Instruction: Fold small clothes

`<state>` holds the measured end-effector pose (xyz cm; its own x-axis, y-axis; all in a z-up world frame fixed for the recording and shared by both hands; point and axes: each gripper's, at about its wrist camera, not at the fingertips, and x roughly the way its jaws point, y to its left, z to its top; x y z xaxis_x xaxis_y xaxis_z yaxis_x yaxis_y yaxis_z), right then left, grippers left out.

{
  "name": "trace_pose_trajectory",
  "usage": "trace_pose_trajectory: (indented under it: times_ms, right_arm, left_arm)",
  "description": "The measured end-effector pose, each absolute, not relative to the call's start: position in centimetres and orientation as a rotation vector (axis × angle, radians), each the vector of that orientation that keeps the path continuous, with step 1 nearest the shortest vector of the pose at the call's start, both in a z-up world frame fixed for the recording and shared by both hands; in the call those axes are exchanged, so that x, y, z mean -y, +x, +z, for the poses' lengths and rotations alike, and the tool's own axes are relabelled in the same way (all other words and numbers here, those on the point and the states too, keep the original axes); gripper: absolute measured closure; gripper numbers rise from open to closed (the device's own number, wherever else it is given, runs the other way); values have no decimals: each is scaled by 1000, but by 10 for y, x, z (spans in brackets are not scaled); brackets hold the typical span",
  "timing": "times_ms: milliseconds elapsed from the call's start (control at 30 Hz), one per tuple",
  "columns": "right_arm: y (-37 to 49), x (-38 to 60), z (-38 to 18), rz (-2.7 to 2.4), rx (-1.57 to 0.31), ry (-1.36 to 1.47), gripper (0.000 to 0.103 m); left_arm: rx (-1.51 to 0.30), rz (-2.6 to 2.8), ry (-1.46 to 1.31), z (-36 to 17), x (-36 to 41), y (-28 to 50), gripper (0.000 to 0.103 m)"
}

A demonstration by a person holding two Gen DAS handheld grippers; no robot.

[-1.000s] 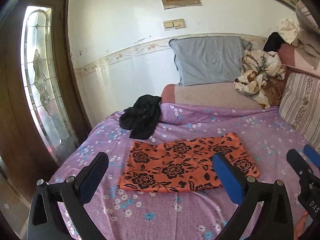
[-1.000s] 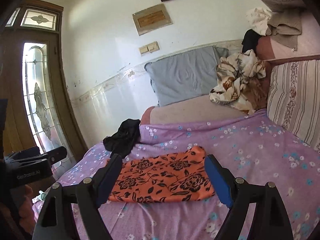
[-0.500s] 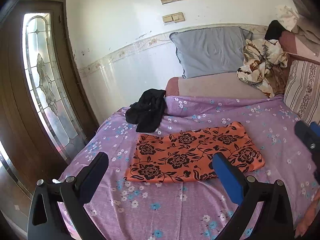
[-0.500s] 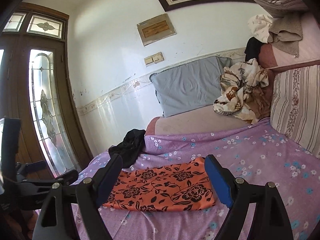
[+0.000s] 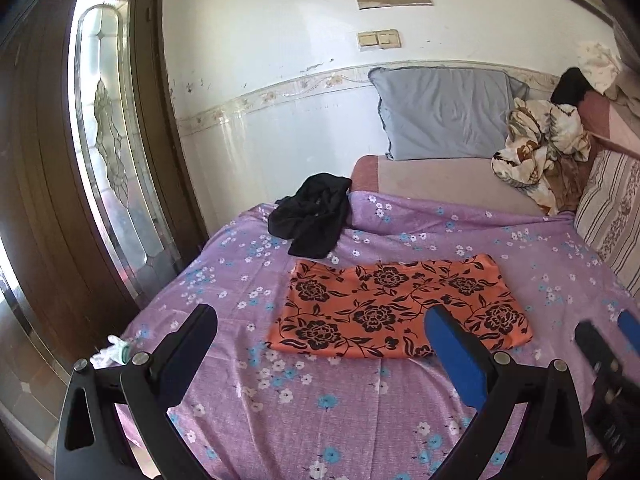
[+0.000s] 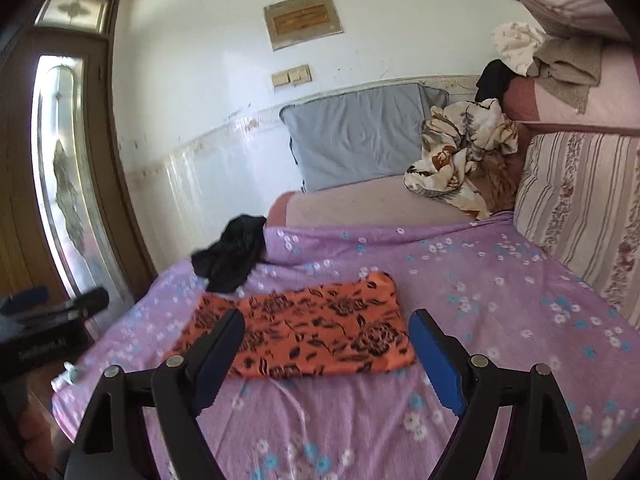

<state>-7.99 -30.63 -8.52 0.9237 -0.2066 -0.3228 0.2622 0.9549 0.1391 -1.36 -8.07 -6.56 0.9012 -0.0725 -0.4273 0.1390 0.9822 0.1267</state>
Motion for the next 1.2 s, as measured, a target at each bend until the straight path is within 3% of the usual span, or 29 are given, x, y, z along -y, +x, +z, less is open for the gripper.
trace_pose_trajectory:
  times_ms: [733, 1200]
  right_arm:
    - [-37, 284, -89, -214, -351, 144, 17]
    - [17, 304, -127, -256, -416, 180, 17]
  left_arm:
    - [-466, -141, 100, -84, 67, 29, 0]
    - [-493, -136, 100, -118, 61, 81, 0]
